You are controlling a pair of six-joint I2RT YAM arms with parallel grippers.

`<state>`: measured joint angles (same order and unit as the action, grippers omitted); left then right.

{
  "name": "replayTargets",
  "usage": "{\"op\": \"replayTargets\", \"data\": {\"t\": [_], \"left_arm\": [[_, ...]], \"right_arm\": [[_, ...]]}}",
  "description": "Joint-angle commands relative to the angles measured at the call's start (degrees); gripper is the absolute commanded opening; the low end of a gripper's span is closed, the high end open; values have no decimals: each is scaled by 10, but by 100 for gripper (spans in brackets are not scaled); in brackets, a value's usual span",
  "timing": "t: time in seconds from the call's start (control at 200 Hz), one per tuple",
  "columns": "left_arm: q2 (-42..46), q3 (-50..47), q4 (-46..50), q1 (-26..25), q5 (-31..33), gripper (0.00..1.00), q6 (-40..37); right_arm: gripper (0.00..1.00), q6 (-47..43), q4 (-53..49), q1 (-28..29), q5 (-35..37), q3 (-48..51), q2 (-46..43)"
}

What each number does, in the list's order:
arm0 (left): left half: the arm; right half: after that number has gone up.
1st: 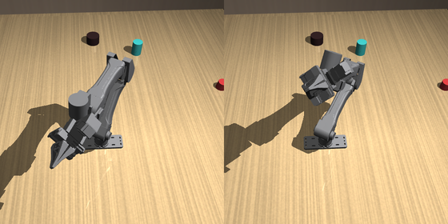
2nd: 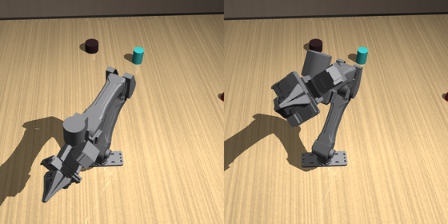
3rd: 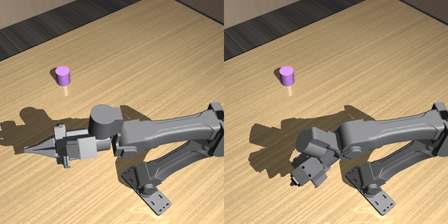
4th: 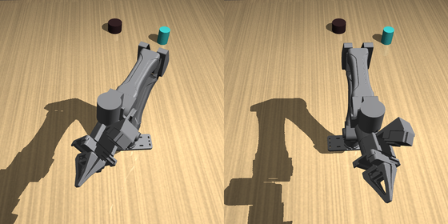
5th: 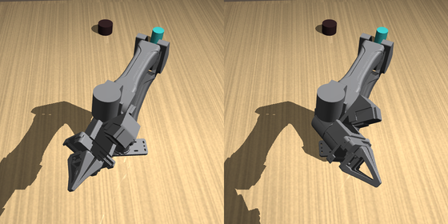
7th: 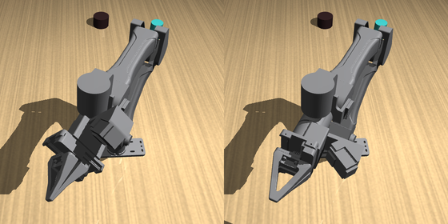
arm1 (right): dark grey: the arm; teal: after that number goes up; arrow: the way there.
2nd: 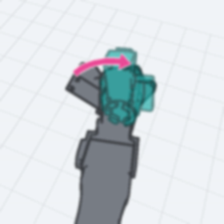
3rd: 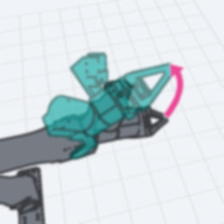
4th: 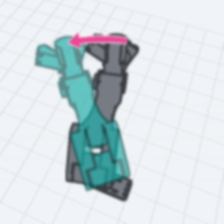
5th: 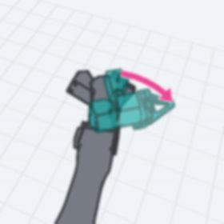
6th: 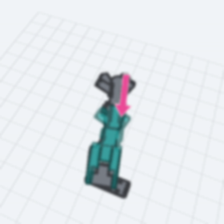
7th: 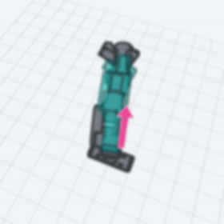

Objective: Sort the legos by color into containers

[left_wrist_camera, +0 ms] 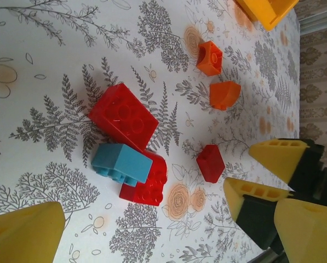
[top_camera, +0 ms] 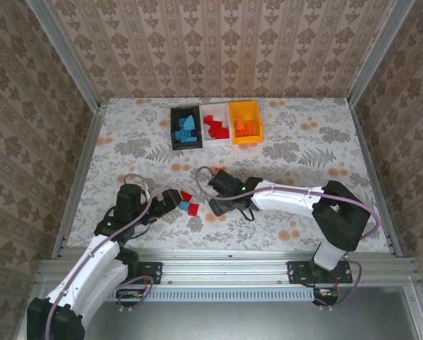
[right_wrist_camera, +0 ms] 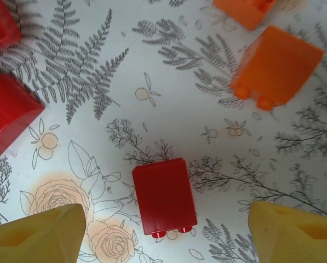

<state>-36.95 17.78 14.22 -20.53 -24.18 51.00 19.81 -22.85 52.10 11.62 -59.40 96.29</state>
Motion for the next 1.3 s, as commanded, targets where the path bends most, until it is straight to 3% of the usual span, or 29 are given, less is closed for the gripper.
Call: {"op": "replayTargets", "data": {"t": [0.0, 0.17, 0.335, 0.445, 0.635, 0.79, 0.965, 1.295], "left_arm": [[16, -4, 15, 1, -9, 100, 11], [25, 14, 42, 0, -3, 100, 4], [28, 10, 46, 0, -1, 100, 2], [28, 11, 48, 0, -2, 100, -3], [18, 40, 70, 16, 4, 100, -31], [-13, 65, 89, 58, -2, 100, -49], [-59, 71, 70, 102, -42, 100, -46], [-78, 86, 72, 107, -76, 100, -81]], "right_arm": [[78, 0, 6, -4, -24, 10, 21], [66, 1, 14, -6, -35, 6, 63], [41, 7, 23, -9, -33, 5, 86], [30, 16, 25, -8, -21, 10, 66], [25, -4, 12, -30, 31, -49, 23], [25, -32, 21, -108, 33, -166, 69], [25, -57, 2, -178, 23, -370, 224], [27, -104, -134, -222, 12, -760, 475]]}}
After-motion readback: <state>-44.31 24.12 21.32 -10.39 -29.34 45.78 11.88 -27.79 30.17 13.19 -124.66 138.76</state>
